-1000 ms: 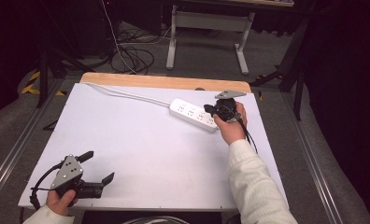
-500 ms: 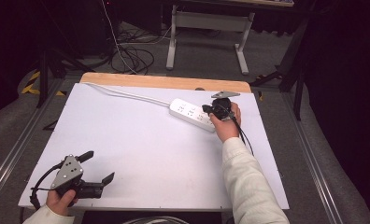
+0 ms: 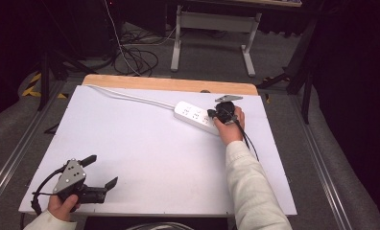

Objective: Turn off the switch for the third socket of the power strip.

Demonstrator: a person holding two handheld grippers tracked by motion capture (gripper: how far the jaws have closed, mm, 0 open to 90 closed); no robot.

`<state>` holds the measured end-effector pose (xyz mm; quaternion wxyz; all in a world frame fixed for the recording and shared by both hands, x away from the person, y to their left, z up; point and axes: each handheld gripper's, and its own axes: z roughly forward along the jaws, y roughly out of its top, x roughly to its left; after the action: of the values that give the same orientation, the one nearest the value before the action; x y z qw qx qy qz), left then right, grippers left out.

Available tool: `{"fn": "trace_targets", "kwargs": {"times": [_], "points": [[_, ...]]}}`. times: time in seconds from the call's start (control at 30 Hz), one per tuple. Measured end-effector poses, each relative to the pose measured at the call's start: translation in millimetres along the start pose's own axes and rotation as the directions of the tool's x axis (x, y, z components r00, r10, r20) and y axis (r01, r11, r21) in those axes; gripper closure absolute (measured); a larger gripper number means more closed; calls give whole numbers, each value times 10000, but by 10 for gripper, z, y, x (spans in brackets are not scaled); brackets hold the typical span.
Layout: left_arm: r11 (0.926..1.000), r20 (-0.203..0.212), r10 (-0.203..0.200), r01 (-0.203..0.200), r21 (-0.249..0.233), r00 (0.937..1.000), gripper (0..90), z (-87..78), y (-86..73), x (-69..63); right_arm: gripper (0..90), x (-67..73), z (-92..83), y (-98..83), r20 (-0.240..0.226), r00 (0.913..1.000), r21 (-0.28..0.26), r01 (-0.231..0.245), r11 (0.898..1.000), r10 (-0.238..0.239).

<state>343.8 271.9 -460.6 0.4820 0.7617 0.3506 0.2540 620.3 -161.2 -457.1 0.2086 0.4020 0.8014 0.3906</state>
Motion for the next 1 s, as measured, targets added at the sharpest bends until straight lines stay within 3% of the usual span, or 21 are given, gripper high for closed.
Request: {"fn": "trace_targets", "kwargs": {"times": [0.4, 1.0], "points": [[10000, 16, 27, -27, 73, 10000, 22, 11, -1, 7, 900, 6, 54, -16, 184, 9990, 62, 400, 9992, -401], [10000, 38, 1, -1, 79, 10000, 22, 12, -1, 3, 900, 45, 79, -16, 458, 9971, 179, 595, 9981, -603]]}}
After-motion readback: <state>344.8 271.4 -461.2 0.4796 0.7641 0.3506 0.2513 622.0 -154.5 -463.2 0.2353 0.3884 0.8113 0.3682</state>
